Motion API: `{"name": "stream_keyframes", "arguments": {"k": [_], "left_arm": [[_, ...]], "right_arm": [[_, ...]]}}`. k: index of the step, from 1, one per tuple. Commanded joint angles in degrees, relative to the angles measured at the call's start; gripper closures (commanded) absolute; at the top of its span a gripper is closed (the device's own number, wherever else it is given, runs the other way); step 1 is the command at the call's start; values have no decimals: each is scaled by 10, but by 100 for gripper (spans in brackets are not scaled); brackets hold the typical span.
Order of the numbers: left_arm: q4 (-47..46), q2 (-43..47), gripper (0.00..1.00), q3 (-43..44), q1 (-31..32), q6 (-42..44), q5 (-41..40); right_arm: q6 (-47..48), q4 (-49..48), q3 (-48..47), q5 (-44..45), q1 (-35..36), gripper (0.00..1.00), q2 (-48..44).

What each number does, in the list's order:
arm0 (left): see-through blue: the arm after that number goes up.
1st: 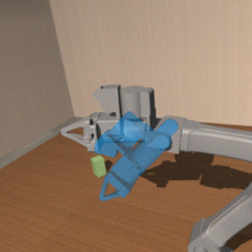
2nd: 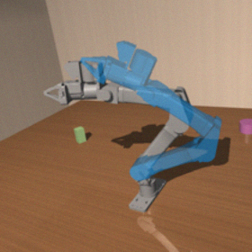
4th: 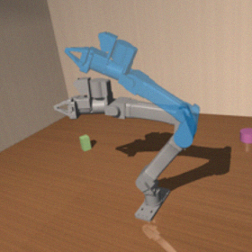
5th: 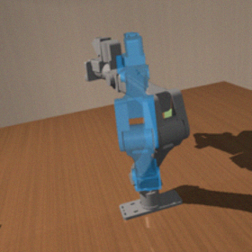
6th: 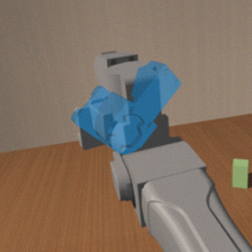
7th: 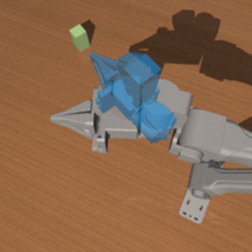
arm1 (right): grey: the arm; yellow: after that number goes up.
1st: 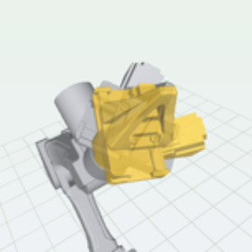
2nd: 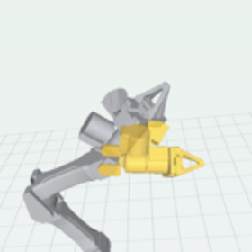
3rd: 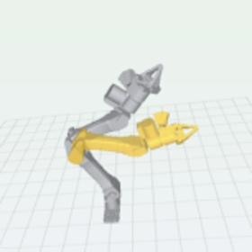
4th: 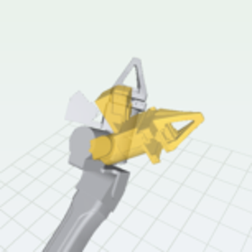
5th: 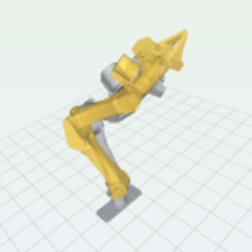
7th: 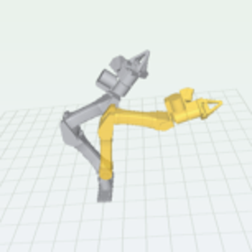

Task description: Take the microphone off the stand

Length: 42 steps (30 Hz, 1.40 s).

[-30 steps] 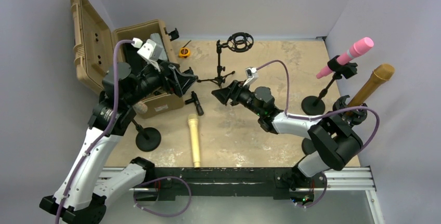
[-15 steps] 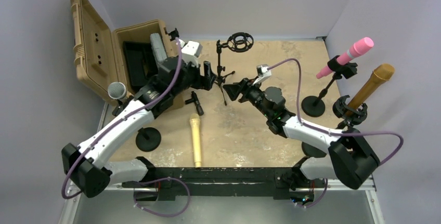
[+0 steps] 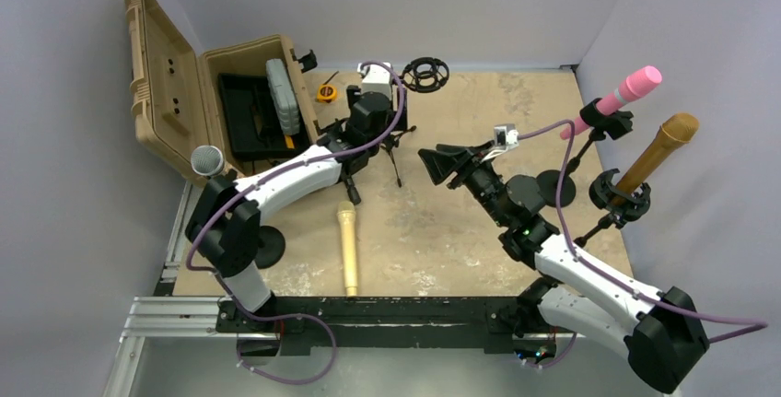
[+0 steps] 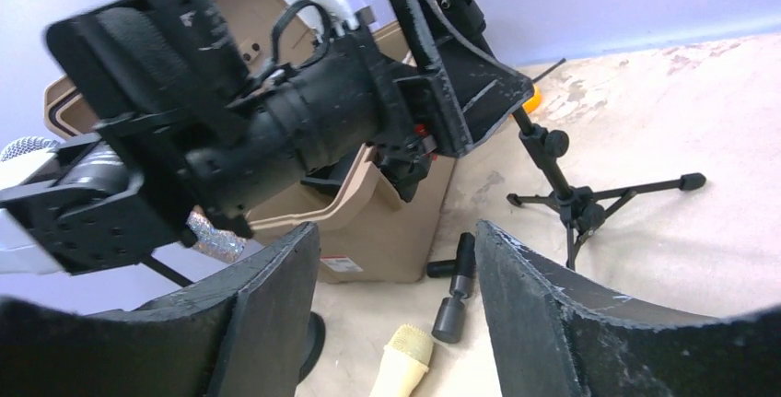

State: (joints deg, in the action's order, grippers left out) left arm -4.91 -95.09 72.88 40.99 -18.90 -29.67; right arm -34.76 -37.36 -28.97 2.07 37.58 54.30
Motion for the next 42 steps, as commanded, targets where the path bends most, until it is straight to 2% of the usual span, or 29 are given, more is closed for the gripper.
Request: {"name": "stream_keyframes", "arguments": {"k": [1, 3, 5, 8, 11, 12, 17, 21, 25, 29, 35, 36, 39, 40, 42], "left_arm": [[-119, -37, 25, 40, 0, 28, -25], [-150, -49, 32, 36, -1, 46, -15], [-192, -54, 44, 20, -4, 77, 6], [-228, -53, 68, -2, -12, 112, 59], [-230, -43, 99, -18, -29, 128, 143], [-231, -36, 100, -27, -34, 129, 170], [-255, 17, 100, -96, -66, 133, 332], [-230, 58, 100, -134, -84, 145, 440], [-193, 82, 100, -158, -107, 158, 539], [-173, 92, 100, -167, -114, 168, 577], [-145, 80, 100, -140, -116, 136, 612], [-143, 78, 93, -137, -116, 126, 620], [-150, 85, 59, -142, -116, 80, 591], [-151, 96, 53, -146, -116, 67, 582], [-147, 116, 48, -153, -116, 34, 564]], "right_arm": [[-2, 25, 9, 16, -1, 37, -40], [-6, 23, 10, 8, -1, 36, -49], [-12, 32, 9, 16, -1, 35, -46], [-8, 24, 10, -7, -1, 33, -26], [-12, -14, 26, -50, -1, 34, 4], [-15, -34, 34, -73, -1, 34, 13], [-22, -113, 47, -139, -1, 33, 54], [-23, -132, 29, -161, -2, 31, 103], [-29, -189, 25, -233, -20, 31, 165], [-41, -261, 25, -288, -38, 33, 227], [-47, -287, -7, -322, -67, 40, 316], [-44, -280, -14, -316, -69, 40, 321], [-31, -250, -35, -274, -72, 38, 324], [-29, -246, -38, -269, -75, 37, 324], [-31, -251, -34, -277, -89, 34, 326]]}}
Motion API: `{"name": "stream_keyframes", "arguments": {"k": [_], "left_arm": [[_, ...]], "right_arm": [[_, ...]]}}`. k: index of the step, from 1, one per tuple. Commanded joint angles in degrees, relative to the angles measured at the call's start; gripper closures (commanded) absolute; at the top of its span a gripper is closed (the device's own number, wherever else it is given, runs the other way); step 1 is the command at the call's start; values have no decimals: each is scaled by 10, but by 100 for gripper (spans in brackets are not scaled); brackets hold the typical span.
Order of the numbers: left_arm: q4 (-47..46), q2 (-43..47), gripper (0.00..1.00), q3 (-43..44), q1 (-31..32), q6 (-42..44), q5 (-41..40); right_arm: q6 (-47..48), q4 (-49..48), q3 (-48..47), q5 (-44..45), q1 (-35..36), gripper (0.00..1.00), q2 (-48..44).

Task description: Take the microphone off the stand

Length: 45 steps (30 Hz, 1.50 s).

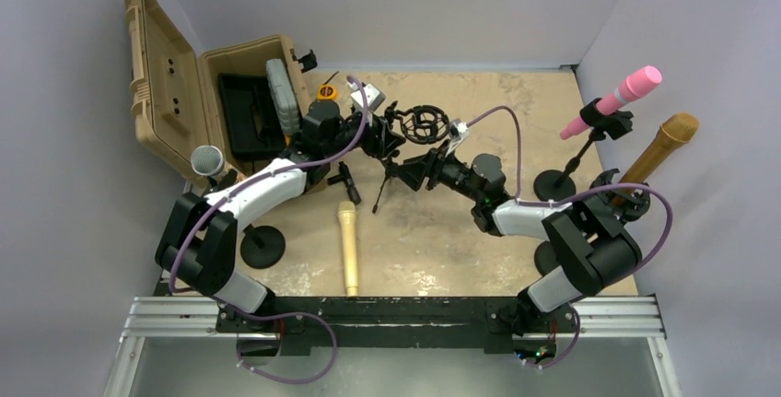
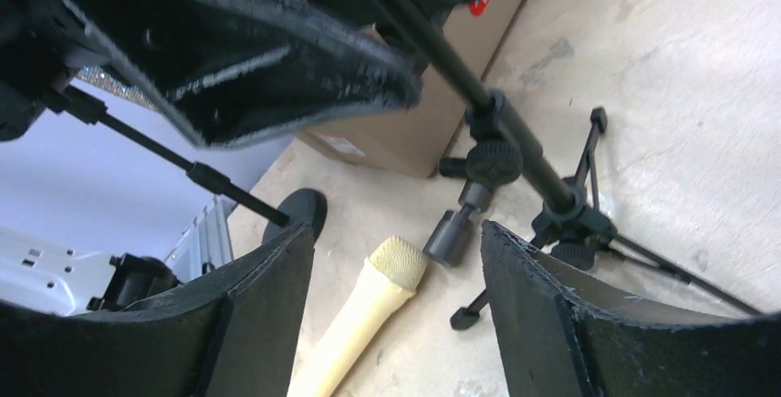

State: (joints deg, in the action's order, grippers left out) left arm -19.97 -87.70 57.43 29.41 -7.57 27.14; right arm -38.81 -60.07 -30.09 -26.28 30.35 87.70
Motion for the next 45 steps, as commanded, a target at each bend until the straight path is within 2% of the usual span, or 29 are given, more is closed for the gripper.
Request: {"name": "stream_keyframes", "arguments": {"k": [1, 4, 7, 12, 17, 20, 24, 31, 41, 45], "left_arm": [[3, 52, 47, -3, 0, -98, -11], [3, 88, 42, -26, 0, -167, -33], [39, 129, 26, -47, 0, -211, -33], [157, 253, 23, -69, 0, -210, -68], [343, 307, 23, 71, 0, -129, -74], [396, 320, 23, 133, 0, -74, -93], [363, 354, 23, 111, 0, -21, -107], [287, 423, 23, 6, 1, -22, -82], [293, 466, 24, -11, 28, 10, -97], [299, 463, 24, -10, 39, 19, -98]], "right_arm": [[8, -37, -17, -6, -25, 33, -5], [7, -65, -8, -24, -39, 32, 4], [14, -65, -11, -28, -46, 31, 10], [22, -59, -18, -28, -53, 32, 18], [10, -85, -27, -50, -53, 37, 52], [2, -92, -34, -61, -53, 39, 70], [-10, -106, -38, -69, -53, 40, 81], [-35, -120, -52, -65, -53, 41, 91], [-12, -152, -58, -23, -52, 40, 101], [-27, -155, -84, -44, -51, 42, 137]]}}
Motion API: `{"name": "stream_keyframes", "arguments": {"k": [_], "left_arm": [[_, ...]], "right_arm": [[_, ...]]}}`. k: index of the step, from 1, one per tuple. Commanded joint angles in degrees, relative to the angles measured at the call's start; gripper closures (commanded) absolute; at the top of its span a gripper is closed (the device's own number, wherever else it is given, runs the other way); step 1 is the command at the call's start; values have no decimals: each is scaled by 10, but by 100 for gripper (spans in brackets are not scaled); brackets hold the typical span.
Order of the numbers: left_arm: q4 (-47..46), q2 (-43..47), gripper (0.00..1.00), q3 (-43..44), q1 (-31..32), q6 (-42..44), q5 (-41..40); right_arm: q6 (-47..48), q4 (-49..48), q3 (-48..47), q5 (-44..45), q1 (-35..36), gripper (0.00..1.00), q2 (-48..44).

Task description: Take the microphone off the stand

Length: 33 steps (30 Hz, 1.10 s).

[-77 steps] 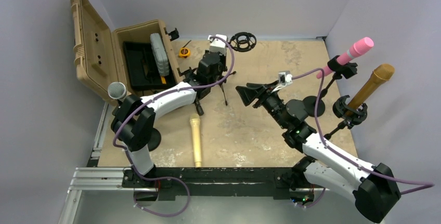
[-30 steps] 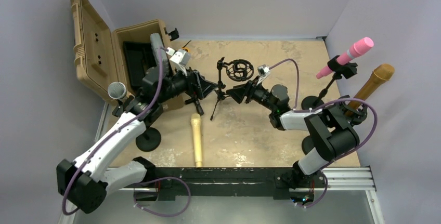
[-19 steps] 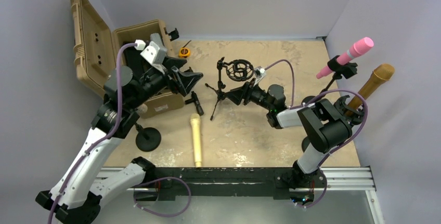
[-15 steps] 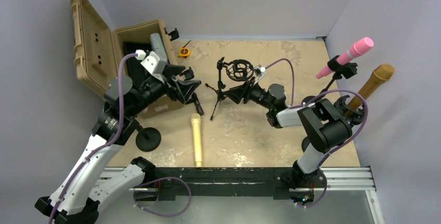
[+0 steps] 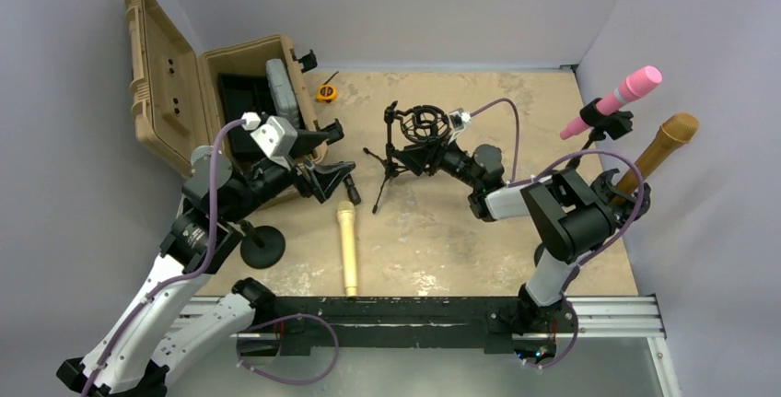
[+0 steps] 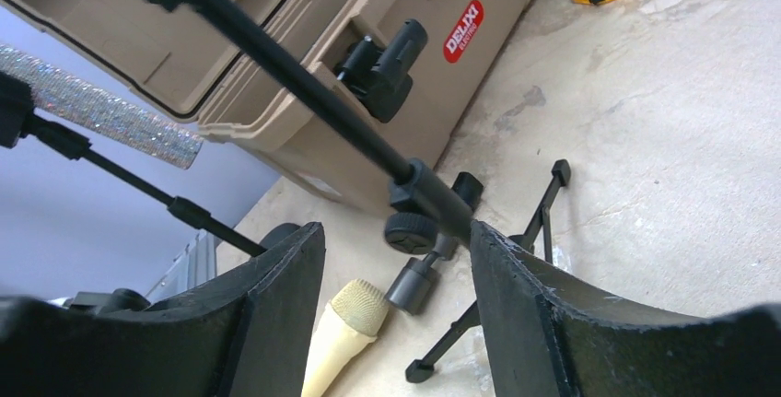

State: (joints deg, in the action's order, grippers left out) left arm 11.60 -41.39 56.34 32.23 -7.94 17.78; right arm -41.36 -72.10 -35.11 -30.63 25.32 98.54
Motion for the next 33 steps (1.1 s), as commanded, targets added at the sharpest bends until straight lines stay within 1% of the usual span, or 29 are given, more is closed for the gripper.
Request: {"name": "stream_keyframes", "arguments": {"k": [1, 7, 19, 21, 23, 26, 29, 30, 33], "left_arm": [[-16, -1, 24, 2, 13, 24, -6], [-8, -8, 25, 5, 20, 28, -8], [-6, -14, 26, 6, 21, 30, -11], [-6, -15, 26, 6, 21, 30, -12], [-5, -15, 26, 5, 22, 31, -12], [-5, -14, 26, 5, 23, 32, -13], [-5, -14, 26, 6, 23, 32, -13], [-4, -14, 26, 6, 24, 32, -14], [-2, -14, 27, 6, 26, 34, -17]], "right_arm": [[-11, -34, -40, -5, 0, 43, 35], [-41, -34, -47, -13, 4, 46, 42], [-50, -53, -52, -9, 20, 57, 63], [-47, -55, -54, -6, 22, 62, 65], [-47, -62, -52, 1, 23, 71, 66], [-33, -63, -46, 21, 25, 86, 64], [-2, -67, -39, 53, 29, 97, 65], [16, -66, -37, 64, 29, 100, 67], [51, -78, -27, 99, 29, 100, 71]]}}
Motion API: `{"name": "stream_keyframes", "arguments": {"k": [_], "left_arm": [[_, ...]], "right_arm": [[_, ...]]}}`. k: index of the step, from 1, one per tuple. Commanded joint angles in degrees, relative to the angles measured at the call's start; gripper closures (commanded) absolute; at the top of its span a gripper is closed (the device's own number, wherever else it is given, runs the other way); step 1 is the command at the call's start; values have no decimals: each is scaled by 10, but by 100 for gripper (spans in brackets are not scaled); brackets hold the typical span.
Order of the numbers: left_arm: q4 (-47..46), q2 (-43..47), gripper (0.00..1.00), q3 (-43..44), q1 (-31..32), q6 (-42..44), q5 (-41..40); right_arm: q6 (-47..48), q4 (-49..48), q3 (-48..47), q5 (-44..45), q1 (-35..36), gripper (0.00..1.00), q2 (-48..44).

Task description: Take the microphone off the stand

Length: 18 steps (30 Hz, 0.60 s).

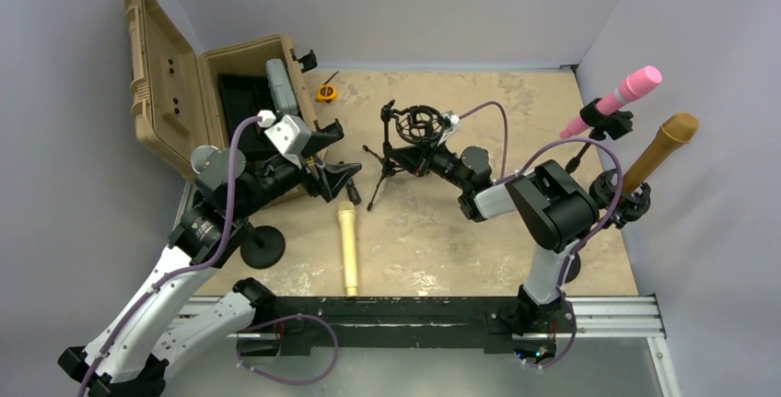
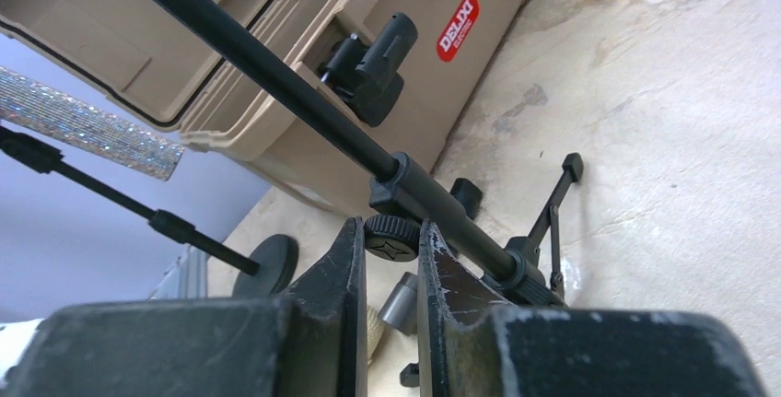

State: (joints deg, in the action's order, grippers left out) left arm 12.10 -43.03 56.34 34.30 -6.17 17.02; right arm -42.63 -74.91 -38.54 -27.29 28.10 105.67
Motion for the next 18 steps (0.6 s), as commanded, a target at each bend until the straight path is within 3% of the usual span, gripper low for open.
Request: {"name": "stream_keyframes", "arguments": {"k": [1, 10, 18], "left_arm": [[-7, 3, 27, 6, 6, 18, -10], [-5, 2, 27, 6, 10, 23, -17], [-2, 8, 27, 5, 14, 27, -22]], "right_arm": [[72, -59, 13, 75, 2, 100, 0], [133, -130, 66, 188, 31, 100, -7], [181, -51, 44, 389, 121, 100, -51]]}}
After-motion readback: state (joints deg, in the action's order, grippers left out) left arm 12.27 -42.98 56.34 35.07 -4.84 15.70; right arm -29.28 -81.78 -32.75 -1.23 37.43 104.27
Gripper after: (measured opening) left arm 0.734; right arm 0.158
